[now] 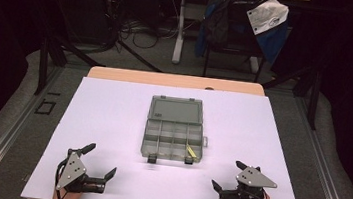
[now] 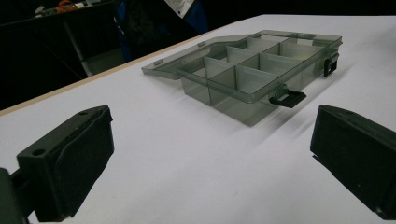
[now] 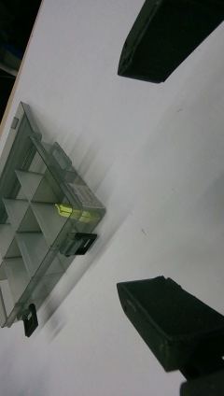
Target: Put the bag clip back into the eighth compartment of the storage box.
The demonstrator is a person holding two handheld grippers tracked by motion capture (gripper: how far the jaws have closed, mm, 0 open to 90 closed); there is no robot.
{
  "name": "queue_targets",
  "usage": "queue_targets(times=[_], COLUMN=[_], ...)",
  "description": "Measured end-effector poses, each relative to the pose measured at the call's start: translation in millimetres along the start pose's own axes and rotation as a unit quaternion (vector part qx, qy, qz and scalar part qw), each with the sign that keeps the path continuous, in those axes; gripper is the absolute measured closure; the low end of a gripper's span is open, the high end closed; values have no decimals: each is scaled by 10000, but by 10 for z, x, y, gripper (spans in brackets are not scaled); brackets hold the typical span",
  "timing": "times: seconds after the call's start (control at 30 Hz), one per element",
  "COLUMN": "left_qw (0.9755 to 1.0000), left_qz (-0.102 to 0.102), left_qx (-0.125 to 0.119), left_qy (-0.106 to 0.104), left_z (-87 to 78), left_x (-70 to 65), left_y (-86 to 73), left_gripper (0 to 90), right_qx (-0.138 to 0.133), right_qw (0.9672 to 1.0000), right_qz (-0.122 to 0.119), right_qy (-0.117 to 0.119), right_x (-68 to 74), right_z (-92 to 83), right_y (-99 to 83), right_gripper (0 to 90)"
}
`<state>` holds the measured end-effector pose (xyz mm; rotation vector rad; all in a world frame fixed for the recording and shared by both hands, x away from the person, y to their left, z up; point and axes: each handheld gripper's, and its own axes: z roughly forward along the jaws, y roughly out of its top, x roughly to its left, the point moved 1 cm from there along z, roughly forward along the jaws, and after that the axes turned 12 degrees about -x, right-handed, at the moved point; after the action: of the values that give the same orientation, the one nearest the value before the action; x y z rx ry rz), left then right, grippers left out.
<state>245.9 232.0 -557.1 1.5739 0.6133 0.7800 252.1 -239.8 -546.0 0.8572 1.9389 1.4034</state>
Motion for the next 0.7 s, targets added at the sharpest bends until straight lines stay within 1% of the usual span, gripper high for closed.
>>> queue_targets(times=[0.1,0.17,0.23,0.27,0.33,0.4,0.47,0.53,0.6,0.7], left_qw=[10000,10000,10000,10000,10000,10000,10000,10000,10000,10000], left_qz=[6,4,-2,-4,-21,-25,-27,-59,-27,-34], left_qx=[10,7,13,10,10,24,38,42,62,44], left_qy=[-4,-13,-23,-24,-33,-44,-50,-66,-74,-75], left_z=[2,5,9,12,14,18,22,30,31,24], left_x=[-1,-2,-4,-5,-8,-8,-5,-7,-14,-19], left_y=[-1,-3,-5,-6,-9,-13,-17,-22,-19,-15], left_gripper=[0,0,0,0,0,0,0,0,0,0], right_qx=[-39,-156,-207,-222,-333,-348,-357,-448,-513,-552], right_qw=[10000,9999,9997,9997,9994,9993,9992,9987,9983,9980], right_qz=[-13,-66,-108,-103,-121,-160,-181,-249,-260,-305], right_qy=[-1,-25,-61,-48,-34,-7,0,7,32,33], right_x=[-3,-4,-7,-7,-2,11,16,20,14,9], right_z=[-15,-41,-57,-68,-78,-88,-94,-112,-104,-93], right_y=[-25,-58,-77,-87,-116,-145,-154,-156,-151,-164], right_gripper=[0,0,0,0,0,0,0,0,0,0])
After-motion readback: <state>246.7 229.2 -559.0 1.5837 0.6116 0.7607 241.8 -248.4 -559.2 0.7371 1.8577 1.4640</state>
